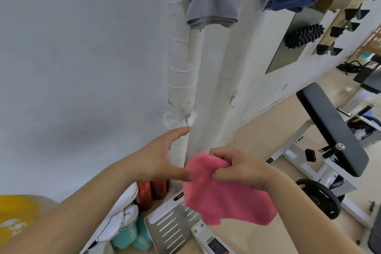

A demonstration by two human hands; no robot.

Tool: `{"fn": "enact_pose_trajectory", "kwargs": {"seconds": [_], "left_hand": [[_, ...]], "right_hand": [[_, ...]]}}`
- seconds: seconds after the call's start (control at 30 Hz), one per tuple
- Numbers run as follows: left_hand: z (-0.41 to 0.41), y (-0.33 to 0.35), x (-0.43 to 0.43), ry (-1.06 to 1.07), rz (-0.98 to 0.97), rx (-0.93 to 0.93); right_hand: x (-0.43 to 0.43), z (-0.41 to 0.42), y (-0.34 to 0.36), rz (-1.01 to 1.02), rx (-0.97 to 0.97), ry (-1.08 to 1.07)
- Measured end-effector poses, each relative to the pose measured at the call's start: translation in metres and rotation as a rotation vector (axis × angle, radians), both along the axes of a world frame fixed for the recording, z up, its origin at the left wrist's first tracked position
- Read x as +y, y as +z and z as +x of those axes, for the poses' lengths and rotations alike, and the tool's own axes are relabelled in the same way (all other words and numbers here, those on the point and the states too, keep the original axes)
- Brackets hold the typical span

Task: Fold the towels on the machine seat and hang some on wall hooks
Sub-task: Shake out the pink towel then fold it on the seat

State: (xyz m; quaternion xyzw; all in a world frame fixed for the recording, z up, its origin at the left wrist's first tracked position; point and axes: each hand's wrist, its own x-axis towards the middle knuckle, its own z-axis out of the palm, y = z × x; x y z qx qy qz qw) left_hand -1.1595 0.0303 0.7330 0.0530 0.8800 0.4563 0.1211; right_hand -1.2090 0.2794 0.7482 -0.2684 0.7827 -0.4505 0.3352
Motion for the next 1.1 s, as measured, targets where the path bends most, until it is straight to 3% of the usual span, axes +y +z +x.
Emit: {"fn": "enact_pose_trajectory", "kwargs": {"seconds": [0.13,0.27,0.4,0.57,0.63,0.73,0.87,1.0,1.1], "left_hand": [[-0.01,0.006,0.032,-0.265,-0.062,-0.054],[-0.012,0.001,0.033,-0.27,-0.11,-0.185],[-0.016,-0.016,0.027,-0.117,0.142,-0.259],[-0.022,-0.035,0.018,0.288,0.498,-0.284],[-0.025,-0.043,0.016,0.398,0.531,-0.304],[-0.029,-0.061,0.011,0.648,0.424,-0.264],[-0.034,-0.087,0.013,0.828,0.273,-0.18],[-0.046,-0.091,0.035,0.756,0.01,-0.029],[-0.05,-0.096,0.054,0.543,0.007,0.041]], "right_hand": [[0.008,-0.009,0.009,0.039,-0.07,0.086],[0.036,-0.021,-0.005,0.135,-0.057,0.03],[0.059,-0.029,-0.041,0.293,-0.011,-0.001],[0.088,-0.031,-0.095,0.315,-0.255,-0.072],[0.092,-0.029,-0.12,0.199,-0.355,-0.24],[0.09,-0.027,-0.148,-0.022,-0.557,-0.586],[0.066,-0.031,-0.157,-0.091,-0.558,-0.783],[0.021,-0.041,-0.147,-0.167,-0.552,-0.815],[-0.018,-0.046,-0.129,-0.241,-0.534,-0.778]]}}
